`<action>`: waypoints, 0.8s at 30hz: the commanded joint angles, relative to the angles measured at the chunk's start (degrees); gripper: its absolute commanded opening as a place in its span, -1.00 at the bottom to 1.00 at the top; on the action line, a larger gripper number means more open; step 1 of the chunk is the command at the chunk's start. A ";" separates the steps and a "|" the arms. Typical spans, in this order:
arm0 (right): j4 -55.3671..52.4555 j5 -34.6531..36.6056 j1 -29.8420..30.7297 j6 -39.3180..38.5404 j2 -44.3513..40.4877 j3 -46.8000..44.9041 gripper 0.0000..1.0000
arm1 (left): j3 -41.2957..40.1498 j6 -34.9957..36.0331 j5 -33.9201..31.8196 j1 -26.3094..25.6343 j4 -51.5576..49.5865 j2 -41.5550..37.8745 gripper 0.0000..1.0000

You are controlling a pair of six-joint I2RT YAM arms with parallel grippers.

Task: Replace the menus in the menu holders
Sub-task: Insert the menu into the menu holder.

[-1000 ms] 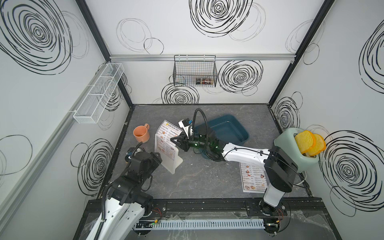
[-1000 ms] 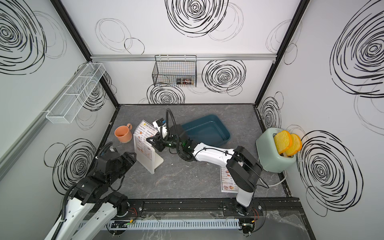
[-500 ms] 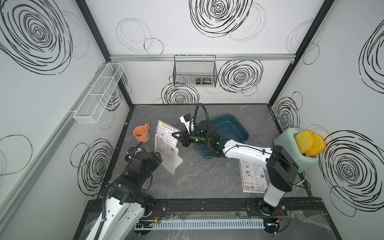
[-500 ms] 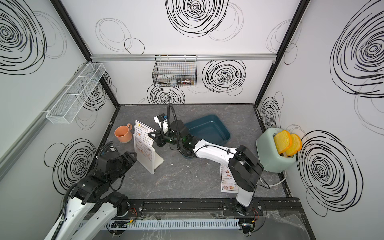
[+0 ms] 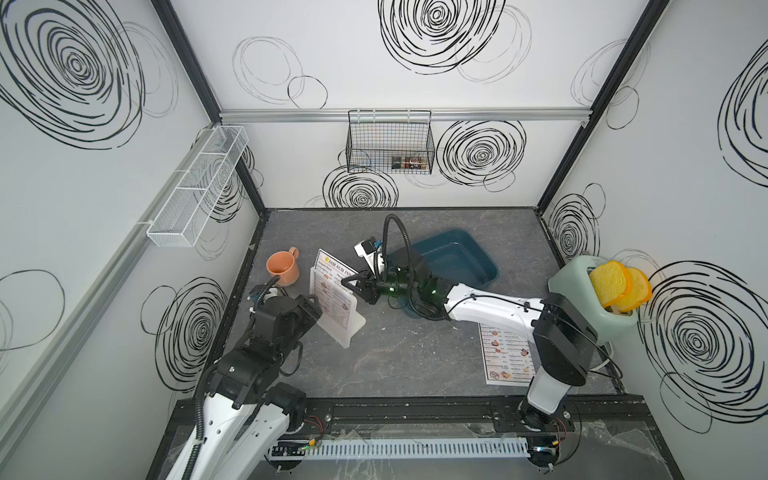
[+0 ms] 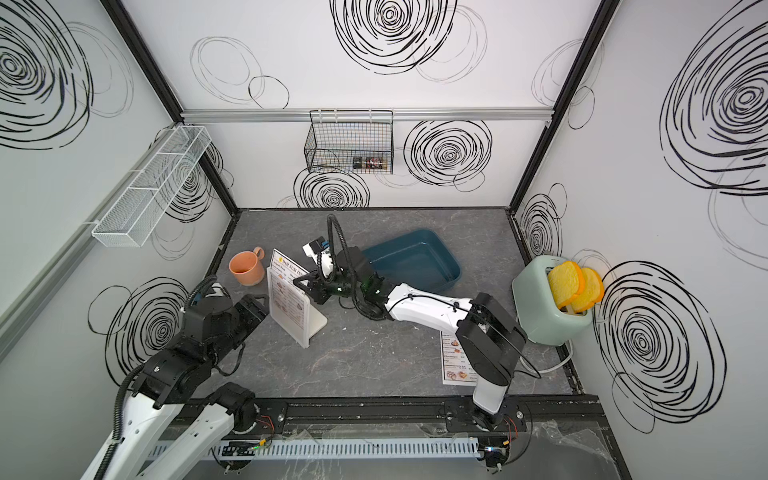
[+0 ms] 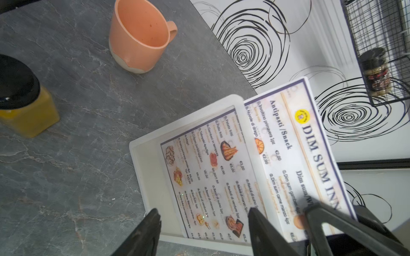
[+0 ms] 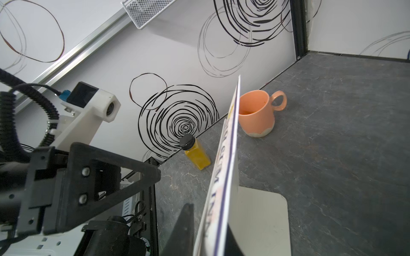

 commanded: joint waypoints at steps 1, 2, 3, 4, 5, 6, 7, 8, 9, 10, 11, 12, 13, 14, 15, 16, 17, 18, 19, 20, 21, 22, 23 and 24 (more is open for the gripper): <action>-0.93 0.68 -0.44 -1.48 -2.90 0.79 -0.80 | 3.09 1.81 -2.10 0.58 1.44 1.03 0.34; -0.74 0.26 -0.27 -1.40 -2.74 0.26 -0.84 | 3.81 2.13 -2.10 0.58 1.51 1.47 0.34; -0.81 0.21 0.03 -1.52 -2.64 -0.10 -0.86 | 4.40 2.41 -2.10 0.53 1.69 1.86 0.34; -0.93 0.28 0.45 -1.96 -2.34 -0.38 -0.89 | 5.16 2.85 -1.98 0.57 2.03 2.34 0.34; -1.21 0.27 0.84 -2.39 -2.20 -0.52 -0.90 | 6.13 3.41 -1.76 0.59 2.43 2.98 0.34; -1.27 -0.04 1.03 -2.53 -1.87 -0.61 -0.91 | 7.12 3.87 -1.47 0.59 2.74 3.77 0.34; -1.55 -0.63 1.16 -2.49 -1.43 -0.61 -0.91 | 8.17 4.51 -0.95 0.57 3.30 4.67 0.35; -1.81 -0.89 1.20 -2.54 -1.06 -0.52 -0.90 | 9.49 5.15 -0.21 0.54 3.91 5.78 0.36; -1.93 -1.13 1.32 -2.69 -0.80 -0.52 -0.89 | 10.52 5.75 0.44 0.57 4.43 6.83 0.37; -1.96 -1.44 1.38 -2.92 -0.50 -0.43 -0.87 | 11.81 6.39 1.45 0.59 4.97 7.97 0.38; -2.29 -1.52 1.46 -3.13 -0.30 -0.27 -0.85 | 12.97 6.99 2.37 0.55 5.49 9.13 0.39; -2.64 -1.68 1.51 -3.31 -0.13 -0.02 -0.81 | 13.81 7.30 3.14 0.59 6.01 10.00 0.39; -3.00 -1.86 1.45 -3.49 0.07 0.16 -0.79 | 14.60 7.53 4.16 0.59 6.72 10.91 0.40; -3.47 -1.87 1.45 -3.67 0.18 0.35 -0.77 | 15.21 7.57 5.21 0.59 7.42 11.79 0.41; -3.65 -1.79 1.45 -3.74 0.18 0.38 -0.76 | 15.62 7.54 6.19 0.59 8.23 12.52 0.41; -3.96 -1.80 1.47 -3.89 0.22 0.45 -0.74 | 16.05 7.50 7.29 0.55 9.02 13.38 0.41; -4.21 -1.64 1.48 -4.02 0.10 0.48 -0.70 | 16.43 7.36 8.32 0.59 9.79 14.26 0.41; -4.44 -1.43 1.49 -4.12 0.04 0.57 -0.64 | 16.74 7.28 9.10 0.59 10.50 15.02 0.41; -4.75 -1.41 1.38 -4.28 -0.08 0.70 -0.59 | 17.10 7.19 9.92 0.61 11.20 15.85 0.40; -4.91 -1.47 1.28 -4.36 -0.29 0.79 -0.57 | 17.46 7.06 10.76 0.65 11.90 16.81 0.38; -5.03 -1.56 1.26 -4.38 -0.49 0.87 -0.54 | 17.74 7.03 11.46 0.63 12.65 17.63 0.36; -4.99 -1.59 1.10 -4.46 -0.88 0.84 -0.52 | 17.93 7.01 12.41 0.72 13.85 18.44 0.34; -4.93 -1.56 1.10 -4.47 -1.20 0.97 -0.50 | 17.95 6.94 13.48 0.76 15.10 19.40 0.31; -4.99 -1.53 1.02 -4.51 -1.52 1.05 -0.48 | 17.95 6.77 14.35 0.76 16.33 20.18 0.29</action>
